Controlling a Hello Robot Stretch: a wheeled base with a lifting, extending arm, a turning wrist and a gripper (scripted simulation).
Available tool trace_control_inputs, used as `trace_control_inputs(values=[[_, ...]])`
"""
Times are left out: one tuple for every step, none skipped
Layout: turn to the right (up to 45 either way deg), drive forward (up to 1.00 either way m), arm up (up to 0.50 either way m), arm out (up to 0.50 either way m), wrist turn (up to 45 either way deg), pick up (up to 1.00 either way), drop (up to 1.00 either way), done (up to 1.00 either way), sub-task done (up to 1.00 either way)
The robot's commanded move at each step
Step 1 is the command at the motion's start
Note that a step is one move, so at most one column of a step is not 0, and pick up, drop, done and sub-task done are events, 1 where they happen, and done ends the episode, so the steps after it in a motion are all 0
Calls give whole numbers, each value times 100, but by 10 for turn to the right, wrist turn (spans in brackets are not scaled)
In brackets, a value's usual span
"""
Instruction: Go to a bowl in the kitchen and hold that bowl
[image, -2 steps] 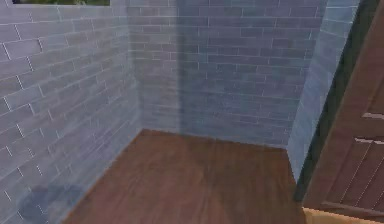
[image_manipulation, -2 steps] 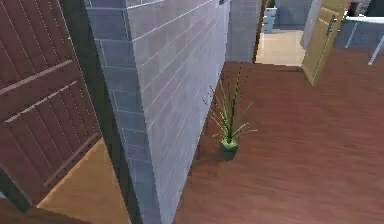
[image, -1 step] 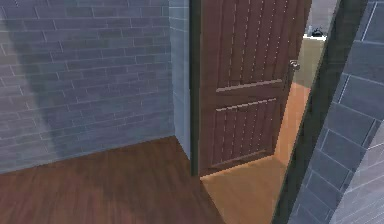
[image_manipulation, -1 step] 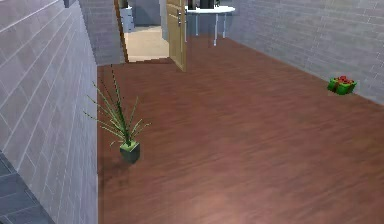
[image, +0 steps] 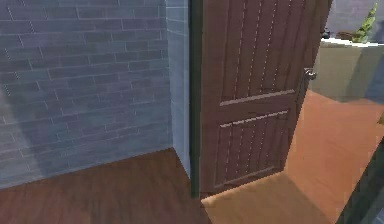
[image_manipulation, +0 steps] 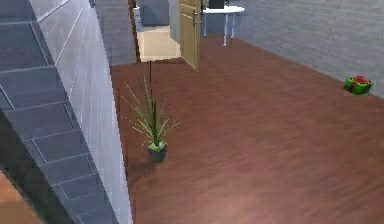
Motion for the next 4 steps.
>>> trace_control_inputs(values=[[-330,0,0,0,0,0,0,0,0],[0,50,0,0,0,0,0,0,0],[450,0,0,0,0,0,0,0,0],[450,0,0,0,0,0,0,0,0]])
